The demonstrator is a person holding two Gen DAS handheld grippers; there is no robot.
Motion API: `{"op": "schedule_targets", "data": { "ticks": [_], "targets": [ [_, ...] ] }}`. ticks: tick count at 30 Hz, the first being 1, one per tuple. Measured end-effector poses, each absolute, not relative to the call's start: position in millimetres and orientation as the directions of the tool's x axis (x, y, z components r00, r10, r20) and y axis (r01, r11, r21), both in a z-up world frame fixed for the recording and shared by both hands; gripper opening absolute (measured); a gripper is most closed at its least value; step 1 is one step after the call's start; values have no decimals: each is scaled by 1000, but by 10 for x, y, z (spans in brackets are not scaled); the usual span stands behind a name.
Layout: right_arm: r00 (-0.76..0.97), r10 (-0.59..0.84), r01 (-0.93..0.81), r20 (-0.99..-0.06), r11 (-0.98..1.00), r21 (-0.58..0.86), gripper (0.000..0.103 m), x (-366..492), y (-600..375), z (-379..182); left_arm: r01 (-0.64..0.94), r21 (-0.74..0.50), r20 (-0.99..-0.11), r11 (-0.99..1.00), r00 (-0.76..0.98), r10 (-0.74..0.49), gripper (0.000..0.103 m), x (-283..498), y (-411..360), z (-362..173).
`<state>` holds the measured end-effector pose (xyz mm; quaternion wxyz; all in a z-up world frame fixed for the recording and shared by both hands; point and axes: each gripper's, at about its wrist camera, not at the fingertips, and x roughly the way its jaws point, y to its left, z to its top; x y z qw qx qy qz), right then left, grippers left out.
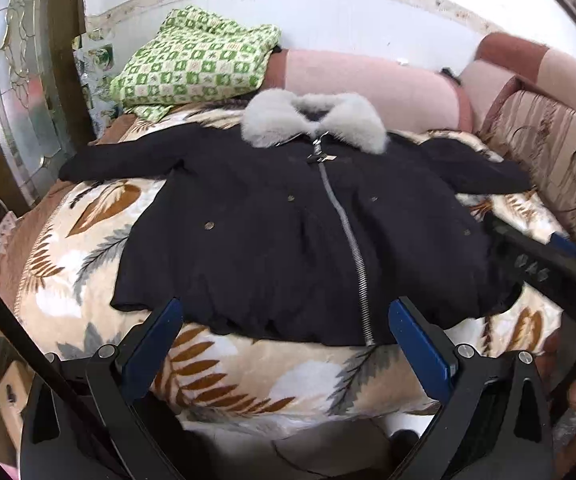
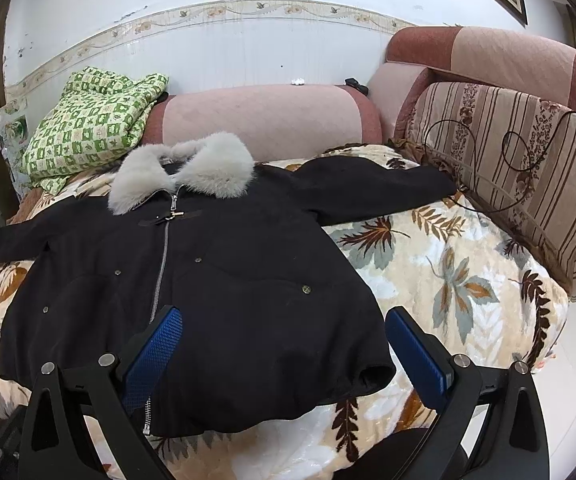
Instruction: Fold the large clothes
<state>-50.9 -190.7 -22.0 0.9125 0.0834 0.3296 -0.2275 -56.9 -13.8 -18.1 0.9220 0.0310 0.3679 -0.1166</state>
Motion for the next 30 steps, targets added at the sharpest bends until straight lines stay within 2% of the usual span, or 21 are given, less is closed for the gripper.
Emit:
{"op": "schedule_targets", "data": {
  "ticks": [9,21,24,30],
  "targets": [
    [677,-355,455,-644,890,-12,102,-502,-1858,-249,300,-72,-675,951,687,-268,102,-559,-186,-182],
    [672,-343,451,-656,893,-6,102,-493,-1886,-326,242,37,-677,970,720,-154,102,-401,-209,-206],
    [666,-331,450,-669,893,7,102,-483,-1939,-382,176,85,-643,981,762,-81,102,-305,-88,-123],
    [653,-323,460,-685,888,20,102,-480,-2022,-473,34,97,-607,995,794,32,102,-121,283,-18]
  ]
}}
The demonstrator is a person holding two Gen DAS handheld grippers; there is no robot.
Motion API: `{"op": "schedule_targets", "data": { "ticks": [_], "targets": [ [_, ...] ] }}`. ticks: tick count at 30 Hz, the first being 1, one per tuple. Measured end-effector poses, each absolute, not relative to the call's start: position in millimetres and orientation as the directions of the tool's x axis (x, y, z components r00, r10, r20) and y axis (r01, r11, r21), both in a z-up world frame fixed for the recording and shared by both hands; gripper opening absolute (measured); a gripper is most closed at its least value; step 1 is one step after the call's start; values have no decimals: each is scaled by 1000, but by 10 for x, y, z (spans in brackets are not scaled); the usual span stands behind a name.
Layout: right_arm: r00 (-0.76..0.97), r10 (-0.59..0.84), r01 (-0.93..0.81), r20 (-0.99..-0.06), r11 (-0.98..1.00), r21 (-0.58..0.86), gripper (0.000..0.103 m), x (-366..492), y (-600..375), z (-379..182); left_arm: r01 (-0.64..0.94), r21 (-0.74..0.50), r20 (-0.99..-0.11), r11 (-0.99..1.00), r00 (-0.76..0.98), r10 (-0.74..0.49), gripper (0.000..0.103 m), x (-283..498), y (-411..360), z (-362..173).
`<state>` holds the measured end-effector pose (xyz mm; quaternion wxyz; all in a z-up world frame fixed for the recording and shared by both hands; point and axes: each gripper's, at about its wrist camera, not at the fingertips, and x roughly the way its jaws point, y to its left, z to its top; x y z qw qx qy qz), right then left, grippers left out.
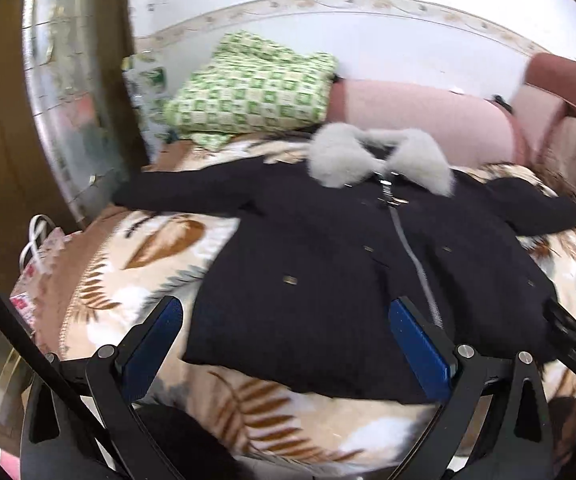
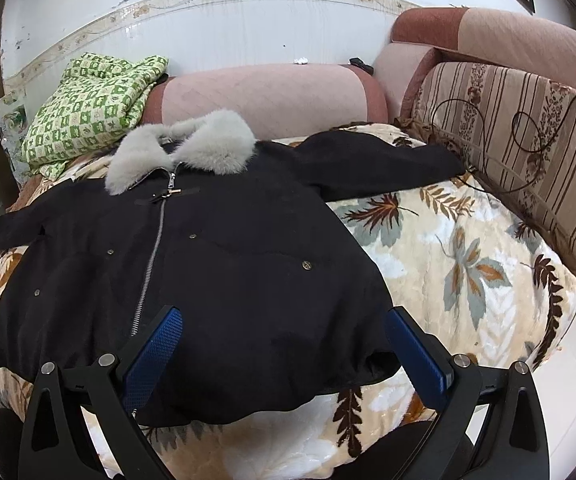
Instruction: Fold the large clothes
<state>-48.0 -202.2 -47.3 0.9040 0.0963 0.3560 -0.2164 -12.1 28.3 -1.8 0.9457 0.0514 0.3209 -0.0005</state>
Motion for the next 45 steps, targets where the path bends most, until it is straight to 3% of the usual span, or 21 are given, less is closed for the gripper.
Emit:
{"op": "schedule_targets", "data": {
  "ticks": [10,17,18,23,28,33,34,35,40,42,45],
  "targets": [
    [667,-271,393,-694,920,18,102,-418,-1888,-535,-20,31,-620,999,784,35,102,-19,568,10],
    [695,9,164,-719,972,171,101,-249,-1583,-661,-46,91,-598,995,796,91,102,-34,607,40],
    [698,46,124,-714,975,183,100,-211,-1503,-683,-52,97,-592,994,800,99,102,-46,625,53],
    [689,138,-51,-712,989,142,69,65,-1014,-835,-111,74,-570,991,811,133,102,-64,866,144],
    [582,287,-177,-761,958,226,61,400,-579,-1150,-147,58,-565,987,810,154,102,-69,1021,166],
    [548,342,-222,-764,939,262,58,450,-389,-1176,-137,46,-549,989,824,140,102,-76,989,166],
    [538,373,-238,-756,928,288,51,435,-381,-1148,-137,43,-542,990,829,138,102,-79,968,173],
    [535,379,-250,-755,925,288,50,417,-383,-1121,-132,40,-530,990,837,133,102,-87,939,187],
    [552,392,-237,-736,920,312,52,194,-653,-961,-118,21,-482,993,869,114,103,-102,790,247],
    [591,323,-189,-739,946,262,57,85,-798,-884,-115,22,-476,993,872,111,103,-79,713,244],
    [654,184,-84,-734,982,171,70,-125,-1122,-745,-59,35,-540,998,839,68,103,42,515,204]
  ]
}}
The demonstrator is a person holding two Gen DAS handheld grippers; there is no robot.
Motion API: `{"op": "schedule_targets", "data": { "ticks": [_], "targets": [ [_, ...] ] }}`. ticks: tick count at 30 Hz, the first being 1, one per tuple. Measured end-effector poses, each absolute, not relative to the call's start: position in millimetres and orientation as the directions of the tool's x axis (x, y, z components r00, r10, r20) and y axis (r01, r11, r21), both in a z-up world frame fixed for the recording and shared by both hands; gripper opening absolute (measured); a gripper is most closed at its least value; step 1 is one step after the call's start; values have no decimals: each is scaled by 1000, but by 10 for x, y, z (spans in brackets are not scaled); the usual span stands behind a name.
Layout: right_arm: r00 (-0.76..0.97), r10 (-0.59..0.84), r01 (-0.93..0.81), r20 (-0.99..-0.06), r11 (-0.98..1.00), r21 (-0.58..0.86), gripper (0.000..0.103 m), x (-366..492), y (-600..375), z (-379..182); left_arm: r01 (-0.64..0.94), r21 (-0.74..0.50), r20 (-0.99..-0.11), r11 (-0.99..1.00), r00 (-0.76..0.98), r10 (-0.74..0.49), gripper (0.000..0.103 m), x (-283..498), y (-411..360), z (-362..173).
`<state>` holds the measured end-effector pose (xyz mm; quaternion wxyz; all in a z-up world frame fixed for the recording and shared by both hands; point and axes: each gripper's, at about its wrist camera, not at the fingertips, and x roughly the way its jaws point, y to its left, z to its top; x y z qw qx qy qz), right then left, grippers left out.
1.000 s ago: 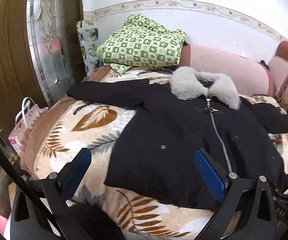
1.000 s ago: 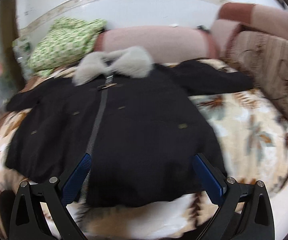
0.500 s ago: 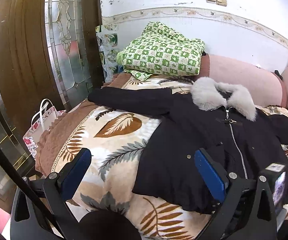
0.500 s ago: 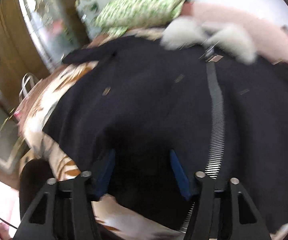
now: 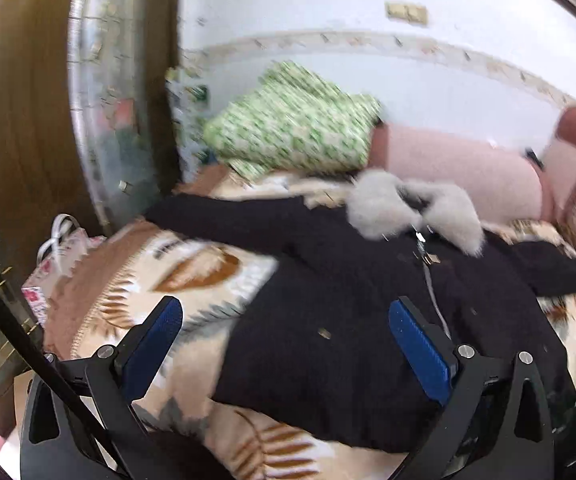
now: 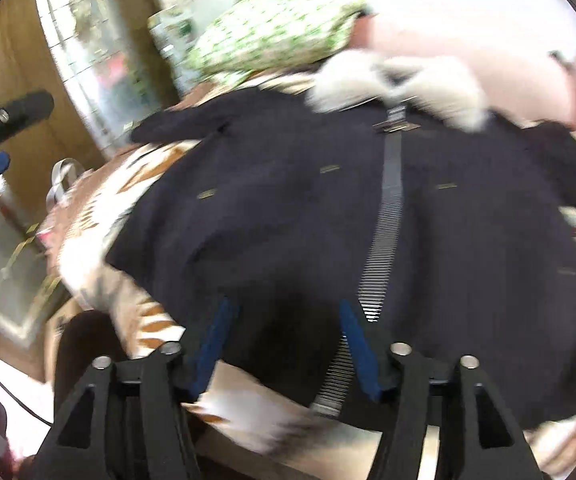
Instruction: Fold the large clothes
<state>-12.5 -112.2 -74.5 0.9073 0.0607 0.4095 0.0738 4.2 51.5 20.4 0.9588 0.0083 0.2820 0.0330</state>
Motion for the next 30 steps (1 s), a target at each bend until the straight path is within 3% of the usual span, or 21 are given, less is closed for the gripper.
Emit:
{"op": "schedule_targets", "data": {
  "ticks": [6,13,20,30],
  "targets": [
    [671,-3,100,-742,991,86,79,-274,-1763,-517,64,28,-619,998,785,-34,103,124,54,119],
    [697,-110,170,-709,985,13,82,-406,-1930,-365,132,45,-671,990,738,-68,103,46,-362,-15],
    [706,-134,210,-696,977,25,84,-372,-2013,-370,147,94,-684,985,729,-44,103,-18,-450,-106],
    [709,-184,265,-681,964,16,86,-343,-2101,-247,187,62,-718,980,690,-86,103,-45,-492,-189]
  ]
}}
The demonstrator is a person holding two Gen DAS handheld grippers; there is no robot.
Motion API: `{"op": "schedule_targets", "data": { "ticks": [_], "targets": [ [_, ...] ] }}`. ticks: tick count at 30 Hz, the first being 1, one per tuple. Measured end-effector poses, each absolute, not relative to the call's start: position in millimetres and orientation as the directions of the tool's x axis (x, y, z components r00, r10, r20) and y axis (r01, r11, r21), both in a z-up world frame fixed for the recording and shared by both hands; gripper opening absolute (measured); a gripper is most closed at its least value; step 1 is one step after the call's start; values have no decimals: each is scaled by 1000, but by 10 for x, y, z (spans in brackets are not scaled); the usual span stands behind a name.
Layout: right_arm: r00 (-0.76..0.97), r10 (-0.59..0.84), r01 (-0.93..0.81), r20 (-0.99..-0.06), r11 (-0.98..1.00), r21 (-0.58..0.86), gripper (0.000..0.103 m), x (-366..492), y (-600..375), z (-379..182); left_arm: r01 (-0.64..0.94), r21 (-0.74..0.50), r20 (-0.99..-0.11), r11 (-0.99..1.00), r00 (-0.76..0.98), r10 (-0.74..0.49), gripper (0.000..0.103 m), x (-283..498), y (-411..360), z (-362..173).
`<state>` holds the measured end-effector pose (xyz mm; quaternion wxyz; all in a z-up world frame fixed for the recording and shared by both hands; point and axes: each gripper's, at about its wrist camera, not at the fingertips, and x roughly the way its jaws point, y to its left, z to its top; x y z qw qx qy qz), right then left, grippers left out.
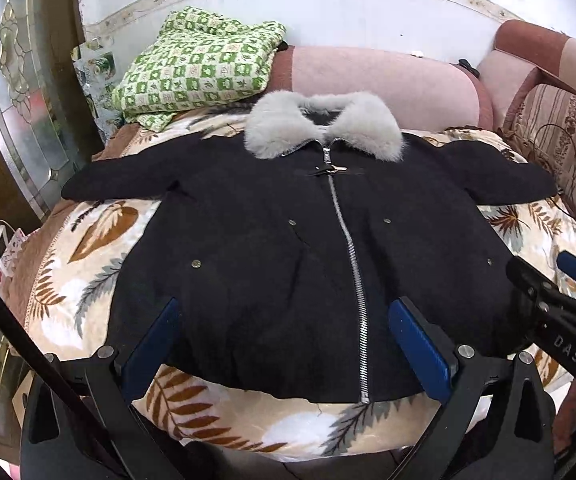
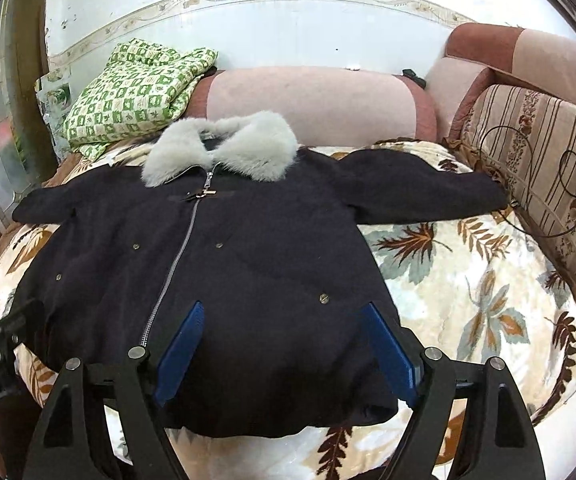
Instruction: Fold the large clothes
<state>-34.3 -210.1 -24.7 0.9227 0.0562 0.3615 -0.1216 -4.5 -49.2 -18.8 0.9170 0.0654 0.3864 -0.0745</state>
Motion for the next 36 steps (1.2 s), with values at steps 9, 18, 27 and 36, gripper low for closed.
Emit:
{"op": "schedule_targets", "data": {
  "ticks": [9,18,27,36],
  "targets": [
    [704,-216,303,-676,953,11,87,-341,-2233,-204,202,31,-733,979,670,-115,103,-31,-685,-249],
    [687,-250,342,-683,940,0,87,-299,-2502,-249,208,32,-738,978,664,-117,103,119,-913,-291],
    [677,-246,354,-694,935,13,88,-160,-2684,-344,211,79,-740,974,667,-85,103,368,-1103,-385],
    [649,-242,367,-722,930,17,88,99,-2827,-487,206,72,-765,976,639,-78,103,699,-1154,-553]
  ]
}}
